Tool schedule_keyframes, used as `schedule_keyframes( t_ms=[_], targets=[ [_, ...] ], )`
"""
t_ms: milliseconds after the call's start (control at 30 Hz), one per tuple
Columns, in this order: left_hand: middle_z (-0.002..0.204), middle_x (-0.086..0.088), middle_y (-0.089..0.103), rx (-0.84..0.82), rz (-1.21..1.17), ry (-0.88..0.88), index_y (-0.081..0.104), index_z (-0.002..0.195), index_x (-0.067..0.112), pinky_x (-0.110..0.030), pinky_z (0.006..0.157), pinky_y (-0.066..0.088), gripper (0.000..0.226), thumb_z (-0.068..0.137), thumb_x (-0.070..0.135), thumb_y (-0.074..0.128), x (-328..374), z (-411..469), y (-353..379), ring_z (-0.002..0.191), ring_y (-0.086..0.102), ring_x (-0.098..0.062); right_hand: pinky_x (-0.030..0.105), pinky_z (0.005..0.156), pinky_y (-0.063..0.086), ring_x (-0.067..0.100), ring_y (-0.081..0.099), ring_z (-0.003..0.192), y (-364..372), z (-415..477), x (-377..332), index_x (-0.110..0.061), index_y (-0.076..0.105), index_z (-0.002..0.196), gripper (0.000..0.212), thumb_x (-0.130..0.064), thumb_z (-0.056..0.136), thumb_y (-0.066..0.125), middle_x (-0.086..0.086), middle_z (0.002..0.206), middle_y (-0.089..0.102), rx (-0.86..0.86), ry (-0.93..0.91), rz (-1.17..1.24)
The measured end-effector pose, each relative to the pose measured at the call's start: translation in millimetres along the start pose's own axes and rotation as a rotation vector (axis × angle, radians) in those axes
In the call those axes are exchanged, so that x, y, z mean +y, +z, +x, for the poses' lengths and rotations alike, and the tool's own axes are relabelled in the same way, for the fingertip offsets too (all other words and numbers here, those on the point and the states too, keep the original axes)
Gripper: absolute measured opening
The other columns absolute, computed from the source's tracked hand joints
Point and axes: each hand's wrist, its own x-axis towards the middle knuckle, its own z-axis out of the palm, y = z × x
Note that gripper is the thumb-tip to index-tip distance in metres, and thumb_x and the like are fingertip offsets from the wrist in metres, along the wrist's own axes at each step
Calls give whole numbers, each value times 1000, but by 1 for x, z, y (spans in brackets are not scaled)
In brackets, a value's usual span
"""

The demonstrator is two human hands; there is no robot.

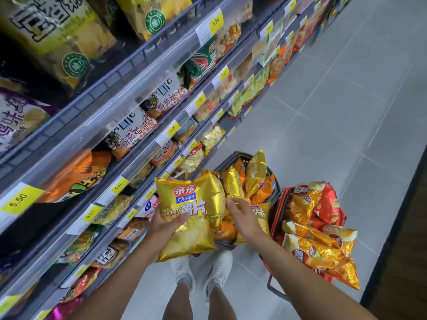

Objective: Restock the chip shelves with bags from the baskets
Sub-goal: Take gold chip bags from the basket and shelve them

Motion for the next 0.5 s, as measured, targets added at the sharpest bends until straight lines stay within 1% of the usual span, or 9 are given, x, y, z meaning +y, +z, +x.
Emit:
schedule_keyframes(
  t_ms=[33, 100, 133, 167, 233, 300, 367, 433, 500],
  targets=[
    [110, 5, 79, 18, 7, 4, 62, 126, 33, -49, 85, 63, 82, 56, 56, 96, -3, 3, -3, 102, 76, -23, 47, 99, 53, 18, 63, 108, -5, 10, 4, -23, 53, 139, 66, -70, 93, 52, 1, 128, 64, 40, 8, -38],
    [106, 7, 77, 64, 17, 13, 60, 121, 33, -39, 75, 62, 59, 73, 41, 94, -6, 7, -7, 97, 74, -19, 37, 94, 52, 17, 63, 99, -15, 31, 11, -16, 48, 144, 59, -54, 99, 56, 5, 135, 62, 99, 29, -135],
    [105, 8, 76, 85, 12, 12, 60, 119, 34, -36, 72, 60, 52, 78, 34, 91, -9, 12, -9, 96, 74, -17, 34, 90, 49, 19, 64, 99, -19, 43, 14, -13, 46, 145, 59, -49, 100, 58, 7, 137, 60, 113, 46, -176],
    [104, 9, 77, 94, 4, 8, 61, 118, 34, -36, 72, 60, 50, 78, 31, 91, -12, 18, -10, 96, 75, -17, 34, 91, 48, 24, 65, 106, -21, 57, 19, -12, 44, 146, 60, -46, 100, 60, 8, 140, 59, 125, 61, -204],
    [102, 11, 79, 98, 5, 0, 63, 118, 35, -38, 76, 61, 58, 70, 38, 95, -16, 28, -9, 97, 76, -17, 42, 100, 49, 32, 59, 123, -23, 85, 26, -11, 40, 148, 66, -44, 97, 65, 12, 146, 54, 140, 89, -257],
    [102, 15, 79, 107, 20, 6, 63, 120, 36, -39, 79, 62, 78, 53, 54, 99, -21, 38, -9, 97, 76, -14, 47, 108, 47, 35, 51, 134, -17, 112, 30, -10, 33, 154, 79, -41, 93, 72, 14, 153, 47, 139, 123, -304],
    [105, 15, 79, 119, 43, 18, 62, 125, 34, -44, 86, 62, 91, 44, 62, 92, -26, 50, -6, 98, 76, -12, 50, 110, 46, 37, 47, 138, -7, 136, 33, -11, 25, 158, 91, -38, 89, 78, 14, 156, 42, 134, 166, -296],
    [110, 13, 78, 118, 66, 41, 60, 130, 34, -49, 94, 60, 97, 43, 64, 90, -29, 62, -3, 103, 74, -14, 50, 111, 46, 38, 45, 139, 3, 159, 39, -8, 23, 158, 99, -37, 85, 82, 16, 156, 41, 130, 195, -299],
    [115, 12, 76, 132, 89, 42, 58, 132, 34, -51, 97, 58, 101, 42, 66, 88, -32, 74, 0, 107, 72, -16, 53, 114, 41, 40, 40, 142, 13, 179, 47, -7, 19, 158, 106, -36, 81, 85, 19, 157, 38, 141, 209, -309]
  ],
)
